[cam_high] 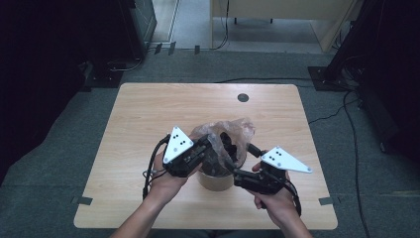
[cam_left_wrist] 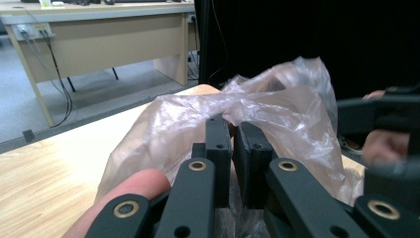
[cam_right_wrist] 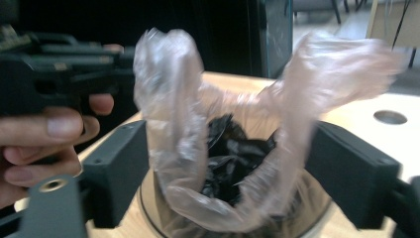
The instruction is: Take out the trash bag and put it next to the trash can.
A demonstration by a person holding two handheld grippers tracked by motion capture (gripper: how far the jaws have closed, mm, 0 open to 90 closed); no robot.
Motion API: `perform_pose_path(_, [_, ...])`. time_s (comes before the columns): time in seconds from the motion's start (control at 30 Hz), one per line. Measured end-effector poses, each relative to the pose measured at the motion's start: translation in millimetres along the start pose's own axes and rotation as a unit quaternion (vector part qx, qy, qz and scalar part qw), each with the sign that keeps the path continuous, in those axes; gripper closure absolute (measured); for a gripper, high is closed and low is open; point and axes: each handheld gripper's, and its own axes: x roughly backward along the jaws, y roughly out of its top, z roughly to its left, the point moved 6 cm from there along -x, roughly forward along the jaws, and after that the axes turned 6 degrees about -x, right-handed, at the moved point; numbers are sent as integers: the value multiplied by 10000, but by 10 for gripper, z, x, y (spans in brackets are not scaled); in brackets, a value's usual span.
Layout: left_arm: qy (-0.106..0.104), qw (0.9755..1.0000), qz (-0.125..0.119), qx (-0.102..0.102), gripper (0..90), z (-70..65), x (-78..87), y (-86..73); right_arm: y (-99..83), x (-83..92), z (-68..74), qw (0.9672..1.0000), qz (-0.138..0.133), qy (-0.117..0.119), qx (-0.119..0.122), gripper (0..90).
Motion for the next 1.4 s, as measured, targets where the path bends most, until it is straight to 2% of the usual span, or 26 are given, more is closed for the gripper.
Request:
perform_pose_path(0.1, [8, 10000, 16, 24, 838, 3, 1, -11, -70, -136, 63, 9998, 187, -58, 44, 168])
perform_pose_path(0.13, [28, 10000, 7, 27, 821, 8, 8, -13, -91, -183, 79, 9996, 233, -130, 123, 205])
perform_pose_path(0.2, [52, 10000, -16, 46, 747, 26, 33, -15, -129, -263, 108, 9988, 321, -250, 271, 445])
perform_pose_path(0.27, [84, 9999, -78, 112, 642, 58, 71, -16, -152, -327, 125, 9982, 345, -334, 354, 637])
perform_pose_path(0.37, [101, 9997, -156, 182, 467, 102, 144, -35, -148, -379, 125, 9983, 287, -395, 311, 816])
perform_pose_path(0.43, [0, 9993, -279, 247, 324, 124, 214, -54, -117, -387, 119, 9985, 176, -445, 278, 878])
perform_pose_path(0.47, [-18, 9992, -302, 277, 259, 141, 249, -72, -97, -386, 116, 9985, 114, -454, 268, 891])
perform_pose_path(0.53, [-26, 9988, -360, 322, 189, 184, 327, -124, -56, -379, 112, 9982, -6, -512, 296, 899])
perform_pose_path(0.73, [128, 9979, -342, 533, 185, 384, 524, -390, 78, -337, 113, 9974, -289, -569, 338, 900])
perform_pose_path(0.87, [363, 9965, -125, 740, 174, 561, 610, -647, 172, -302, 123, 9969, -430, -564, 355, 900])
perform_pose_path(0.97, [638, 9943, 217, 821, 152, 706, 645, -909, 243, -270, 134, 9963, -536, -550, 388, 900])
perform_pose_path(1.1, [981, 9885, 654, 951, 106, 875, 676, -1301, 334, -225, 144, 9951, -691, -562, 427, 900])
perform_pose_path(1.2, [1344, 9811, 998, 973, 106, 1005, 690, -1614, 395, -194, 152, 9941, -796, -569, 475, 900])
perform_pose_path(1.27, [1588, 9738, 1305, 976, 106, 1105, 700, -1794, 436, -177, 157, 9935, -854, -576, 493, 900])
perform_pose_path(1.3, [1744, 9693, 1467, 928, 106, 1157, 706, -1873, 457, -167, 161, 9931, -892, -581, 499, 900])
perform_pose_path(1.37, [1999, 9580, 1858, 879, 107, 1246, 725, -2023, 499, -144, 164, 9920, -973, -600, 539, 900])
perform_pose_path(1.4, [2065, 9542, 1956, 931, 107, 1276, 735, -2086, 521, -131, 165, 9915, -1018, -607, 535, 900])
